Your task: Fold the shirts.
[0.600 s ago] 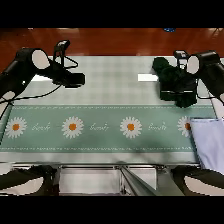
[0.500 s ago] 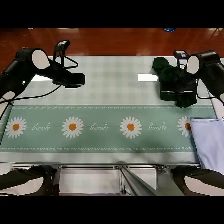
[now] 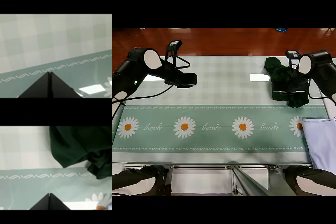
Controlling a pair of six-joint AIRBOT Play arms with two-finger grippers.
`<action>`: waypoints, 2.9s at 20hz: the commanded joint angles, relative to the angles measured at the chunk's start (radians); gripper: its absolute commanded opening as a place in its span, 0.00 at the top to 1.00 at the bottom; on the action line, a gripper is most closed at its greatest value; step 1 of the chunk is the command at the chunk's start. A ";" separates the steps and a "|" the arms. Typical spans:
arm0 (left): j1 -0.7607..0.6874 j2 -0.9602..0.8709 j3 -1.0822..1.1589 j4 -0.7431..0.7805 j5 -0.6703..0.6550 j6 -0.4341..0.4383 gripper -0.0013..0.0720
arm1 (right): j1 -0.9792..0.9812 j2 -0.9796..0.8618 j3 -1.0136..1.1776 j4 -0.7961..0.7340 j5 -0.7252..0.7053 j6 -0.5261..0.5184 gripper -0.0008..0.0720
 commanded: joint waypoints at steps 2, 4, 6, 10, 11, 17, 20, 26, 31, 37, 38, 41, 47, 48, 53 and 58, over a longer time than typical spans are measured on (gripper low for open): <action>0.000 -0.001 0.001 0.000 0.000 0.000 0.95 | 0.000 0.000 0.001 0.000 0.000 0.000 0.96; 0.000 -0.001 0.001 0.000 0.005 0.000 0.95 | 0.000 0.000 0.001 0.000 0.000 0.000 0.96; 0.000 -0.001 0.001 0.000 0.068 0.001 0.95 | 0.000 0.000 0.001 0.000 -0.011 0.000 0.96; 0.001 -0.002 0.001 0.000 0.209 0.000 0.95 | 0.000 0.000 0.001 -0.070 -0.268 0.000 0.94; 0.001 -0.002 0.001 0.000 0.239 -0.003 0.93 | 0.000 0.000 0.001 -0.116 -0.327 0.000 0.77; 0.121 0.000 0.041 0.197 0.102 0.000 0.29 | -0.069 -0.002 0.037 -0.487 -0.460 0.081 0.42; 0.268 0.006 0.036 0.165 -0.072 0.004 0.29 | -0.199 -0.033 0.038 -0.420 -0.512 0.130 0.42; 0.304 0.206 -0.264 -0.060 -0.040 0.099 0.29 | -0.342 -0.258 0.038 -0.127 -0.494 0.042 0.42; 0.286 0.332 -0.436 -0.162 -0.003 0.100 0.29 | -0.343 -0.353 0.039 0.034 -0.445 -0.083 0.90; 0.439 0.358 -0.249 -0.164 -0.114 0.176 0.29 | -0.343 -0.234 0.318 0.095 -0.299 -0.250 0.96; 0.468 0.383 -0.214 -0.173 -0.123 0.183 0.29 | -0.343 -0.188 0.377 0.130 -0.306 -0.263 0.96; 0.486 0.504 -0.203 -0.182 -0.124 0.185 0.29 | -0.328 -0.056 0.497 0.348 -0.324 -0.362 0.96; 0.440 0.807 -0.386 -0.194 -0.123 0.172 0.29 | -0.169 0.135 0.702 0.364 -0.349 -0.466 0.96; 0.440 0.845 -0.422 -0.195 -0.123 0.167 0.29 | -0.146 0.150 0.740 0.364 -0.352 -0.469 0.96; 0.440 0.927 -0.554 -0.226 -0.119 0.166 0.29 | 0.005 0.216 0.783 0.366 -0.372 -0.502 0.96; 0.440 0.925 -0.619 -0.293 -0.021 0.167 0.29 | 0.258 0.214 0.697 0.379 -0.229 -0.498 0.96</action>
